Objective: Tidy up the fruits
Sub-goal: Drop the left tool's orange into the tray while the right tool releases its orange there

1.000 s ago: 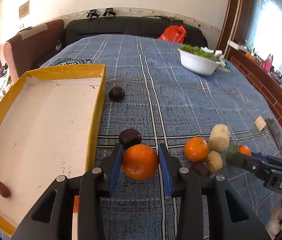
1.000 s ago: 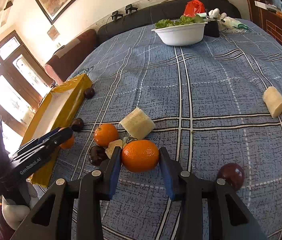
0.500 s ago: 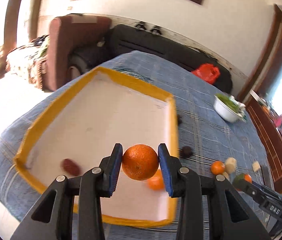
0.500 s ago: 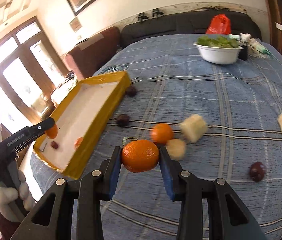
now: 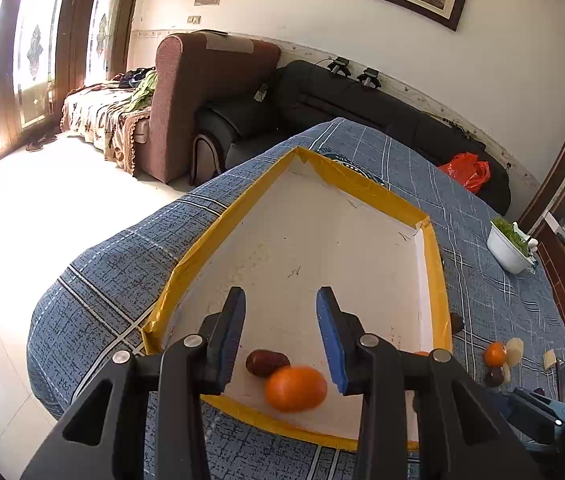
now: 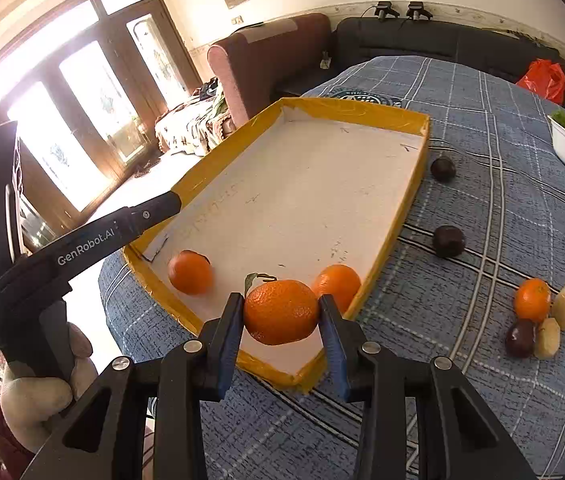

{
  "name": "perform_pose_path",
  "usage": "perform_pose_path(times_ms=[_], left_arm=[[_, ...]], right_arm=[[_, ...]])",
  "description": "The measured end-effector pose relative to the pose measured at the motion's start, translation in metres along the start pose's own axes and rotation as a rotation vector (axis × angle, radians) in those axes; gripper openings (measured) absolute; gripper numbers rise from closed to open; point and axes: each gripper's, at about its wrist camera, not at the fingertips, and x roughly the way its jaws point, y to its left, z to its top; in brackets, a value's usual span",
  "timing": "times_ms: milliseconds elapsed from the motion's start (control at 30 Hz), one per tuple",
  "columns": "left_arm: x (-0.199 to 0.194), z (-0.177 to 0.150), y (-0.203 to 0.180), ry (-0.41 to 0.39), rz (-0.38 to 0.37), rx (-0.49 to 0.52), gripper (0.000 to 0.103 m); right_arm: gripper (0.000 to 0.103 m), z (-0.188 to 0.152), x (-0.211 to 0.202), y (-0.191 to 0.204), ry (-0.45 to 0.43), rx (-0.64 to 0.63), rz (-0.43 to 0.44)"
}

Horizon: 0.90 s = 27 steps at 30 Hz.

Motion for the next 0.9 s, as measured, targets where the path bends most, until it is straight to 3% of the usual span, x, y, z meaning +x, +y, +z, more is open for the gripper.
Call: perform_pose_path(times_ms=[200, 333, 500, 633, 900], left_arm=[[0.002, 0.001, 0.018, 0.021, -0.047, -0.063, 0.036], [-0.002, 0.003, 0.029, 0.020, -0.059, -0.102, 0.048], [-0.008, 0.003, 0.030, 0.016, -0.073, -0.118, 0.054], [-0.016, 0.003, 0.030, 0.008, -0.076, -0.132, 0.059], [-0.029, 0.005, 0.017, -0.008, -0.086, -0.118, 0.068]], right_arm=[[0.044, 0.003, 0.027, 0.009, 0.047, -0.020, -0.019], [0.044, 0.006, 0.031, 0.010, 0.040, -0.023, -0.035], [0.044, 0.014, 0.030, 0.012, 0.016, -0.025, -0.052], [0.049, 0.017, 0.013, 0.006, -0.037, -0.009, -0.083], [0.056, 0.014, -0.038, -0.051, -0.132, 0.126, -0.142]])
